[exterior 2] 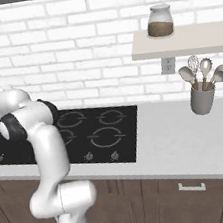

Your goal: Put the onion and sweet potato in the pot. Retrieve the spatula and lightly stir the vegetables in the pot.

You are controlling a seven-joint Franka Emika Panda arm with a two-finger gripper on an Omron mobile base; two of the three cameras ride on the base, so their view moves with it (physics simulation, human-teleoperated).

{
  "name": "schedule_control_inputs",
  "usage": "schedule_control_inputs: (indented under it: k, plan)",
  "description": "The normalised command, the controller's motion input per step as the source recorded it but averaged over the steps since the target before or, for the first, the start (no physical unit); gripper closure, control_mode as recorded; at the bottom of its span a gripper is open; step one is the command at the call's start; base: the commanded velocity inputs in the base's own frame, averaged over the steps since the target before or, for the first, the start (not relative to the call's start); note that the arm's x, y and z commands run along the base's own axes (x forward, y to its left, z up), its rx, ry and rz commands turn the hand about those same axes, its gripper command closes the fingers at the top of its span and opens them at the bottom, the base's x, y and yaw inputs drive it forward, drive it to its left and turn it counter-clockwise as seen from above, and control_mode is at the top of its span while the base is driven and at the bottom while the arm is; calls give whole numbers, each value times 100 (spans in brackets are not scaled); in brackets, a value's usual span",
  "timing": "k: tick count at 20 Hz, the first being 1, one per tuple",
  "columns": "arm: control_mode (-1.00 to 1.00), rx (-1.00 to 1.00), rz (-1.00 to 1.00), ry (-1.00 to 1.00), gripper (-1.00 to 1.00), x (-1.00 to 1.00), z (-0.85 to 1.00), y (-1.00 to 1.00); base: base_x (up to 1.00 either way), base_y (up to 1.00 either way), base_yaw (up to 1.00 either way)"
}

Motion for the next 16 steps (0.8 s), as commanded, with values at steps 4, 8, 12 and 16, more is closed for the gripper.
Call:
schedule_control_inputs:
  k: [4,8,12,16]
  plan:
    - [-100,-38,8,23,100,16,98,0,0,0,0]
    - [-100,-36,5,24,100,14,97,0,0,0,0]
    - [-100,-32,7,23,100,-7,100,0,0,0,0]
    - [-100,-35,8,32,100,-14,82,0,0,0,0]
